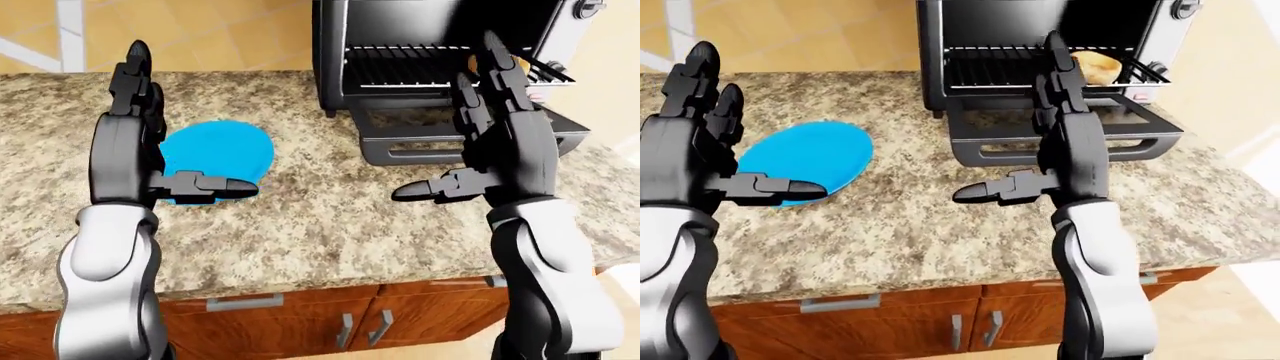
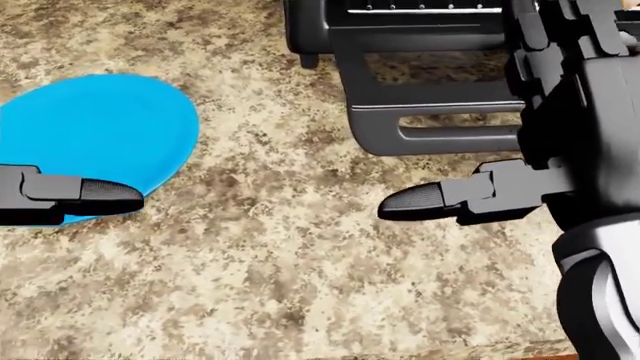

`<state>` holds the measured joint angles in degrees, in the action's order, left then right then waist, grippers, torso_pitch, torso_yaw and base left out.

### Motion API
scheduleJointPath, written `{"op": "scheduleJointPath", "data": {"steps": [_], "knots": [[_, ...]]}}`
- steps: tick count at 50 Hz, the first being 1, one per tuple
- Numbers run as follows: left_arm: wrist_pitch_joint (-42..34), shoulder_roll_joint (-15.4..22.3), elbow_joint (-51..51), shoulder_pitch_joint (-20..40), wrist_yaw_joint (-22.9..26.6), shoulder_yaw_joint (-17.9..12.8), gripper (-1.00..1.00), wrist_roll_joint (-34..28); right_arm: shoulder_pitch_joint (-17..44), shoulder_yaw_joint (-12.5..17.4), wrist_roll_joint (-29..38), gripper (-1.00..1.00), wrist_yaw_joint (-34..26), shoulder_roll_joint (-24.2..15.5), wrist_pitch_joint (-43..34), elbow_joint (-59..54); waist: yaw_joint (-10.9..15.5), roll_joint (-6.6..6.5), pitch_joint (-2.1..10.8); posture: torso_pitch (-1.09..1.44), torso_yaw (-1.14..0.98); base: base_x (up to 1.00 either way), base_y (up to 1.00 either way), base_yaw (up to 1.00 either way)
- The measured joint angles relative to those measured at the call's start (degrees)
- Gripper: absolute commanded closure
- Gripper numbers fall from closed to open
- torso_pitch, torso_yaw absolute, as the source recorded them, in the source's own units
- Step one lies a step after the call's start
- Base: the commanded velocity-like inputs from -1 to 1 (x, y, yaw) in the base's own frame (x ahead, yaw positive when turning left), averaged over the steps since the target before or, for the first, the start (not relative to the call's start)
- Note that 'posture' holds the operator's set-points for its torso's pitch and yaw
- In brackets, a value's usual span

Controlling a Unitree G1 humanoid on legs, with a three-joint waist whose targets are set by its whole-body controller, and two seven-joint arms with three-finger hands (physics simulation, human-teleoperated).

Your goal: Pick the bread from the rack and place it on the plate on the counter.

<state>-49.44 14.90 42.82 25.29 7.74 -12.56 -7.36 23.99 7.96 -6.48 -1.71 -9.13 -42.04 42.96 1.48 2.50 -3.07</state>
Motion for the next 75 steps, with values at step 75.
{"op": "scheduleJointPath", "data": {"steps": [75], "knots": [[-1.14,1.21,2.48,-0.82,-0.34,-1.80,-1.00,2.64,53.10,1.85,16.70,-1.00,14.76,-19.15,8.73,-88.70,-1.28,-2.80,0.28,0.00,0.00,0.00,0.00,0.00]]}}
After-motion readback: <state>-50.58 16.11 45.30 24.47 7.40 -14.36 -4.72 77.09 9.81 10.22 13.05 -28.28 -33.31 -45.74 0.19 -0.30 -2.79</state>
